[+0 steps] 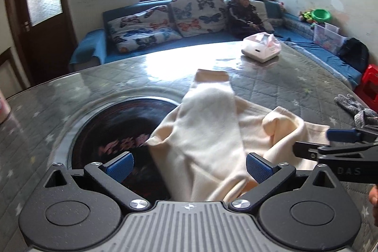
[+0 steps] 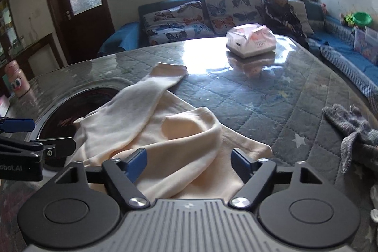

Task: Fold clothes
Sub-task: 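Lower the left gripper onto the sweatshirt sleeve and close on it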

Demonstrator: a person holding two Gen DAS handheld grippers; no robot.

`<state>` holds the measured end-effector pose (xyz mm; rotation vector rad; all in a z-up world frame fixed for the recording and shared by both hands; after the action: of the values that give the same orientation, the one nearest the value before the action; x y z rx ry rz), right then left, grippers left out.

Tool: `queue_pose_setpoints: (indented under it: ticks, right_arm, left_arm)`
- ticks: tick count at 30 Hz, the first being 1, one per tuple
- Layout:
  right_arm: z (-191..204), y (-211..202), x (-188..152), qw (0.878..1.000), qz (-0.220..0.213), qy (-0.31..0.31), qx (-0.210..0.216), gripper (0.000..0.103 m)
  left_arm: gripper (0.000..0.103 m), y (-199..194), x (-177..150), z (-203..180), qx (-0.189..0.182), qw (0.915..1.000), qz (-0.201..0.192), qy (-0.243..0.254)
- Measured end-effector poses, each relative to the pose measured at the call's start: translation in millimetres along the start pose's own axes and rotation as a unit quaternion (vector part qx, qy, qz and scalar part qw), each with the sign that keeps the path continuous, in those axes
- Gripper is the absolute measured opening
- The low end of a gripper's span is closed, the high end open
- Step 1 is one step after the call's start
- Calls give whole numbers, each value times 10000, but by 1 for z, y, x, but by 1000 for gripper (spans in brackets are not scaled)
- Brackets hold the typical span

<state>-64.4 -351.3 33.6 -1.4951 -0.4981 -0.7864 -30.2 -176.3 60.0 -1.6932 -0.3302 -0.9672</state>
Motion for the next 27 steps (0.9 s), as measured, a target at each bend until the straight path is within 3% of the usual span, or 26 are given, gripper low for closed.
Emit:
queue_pose_setpoints:
  ticks: [8, 13, 16, 19, 23, 27]
  right_arm:
    - [-10, 25, 7, 9995, 159, 223, 128, 64]
    - [-15, 37, 9, 9992, 267, 265, 164, 61]
    - [-16, 41, 8, 9989, 287, 297, 231, 55]
    - [-15, 40, 7, 9988, 272, 283, 307, 45]
    - [-15, 40, 5, 9987, 245, 261, 354, 33]
    - [-19, 38, 4, 9984, 204, 318, 418, 19]
  left_arm:
    - [90, 45, 23, -9, -279, 9993, 128, 230]
    - [89, 71, 32, -13, -285, 9987, 203, 370]
    - [87, 85, 36, -14, -250, 9985, 208, 431]
    - [79, 98, 36, -16, -277, 9980, 259, 509]
    - [54, 110, 33, -15, -423, 9973, 332, 505]
    - [17, 104, 32, -12, -602, 9968, 203, 480]
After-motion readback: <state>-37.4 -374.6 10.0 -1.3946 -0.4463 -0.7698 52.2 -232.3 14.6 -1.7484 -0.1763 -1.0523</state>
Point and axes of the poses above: each gripper's, at about its wrist camera, not at the fingertips, and y roughly the way its jaws point, z to its left, x to its top, the point moved 2 cm from there along y, roughly the way its jaws point, and after that the axes turned 8 degrees about -x, right-handed, at the moved point
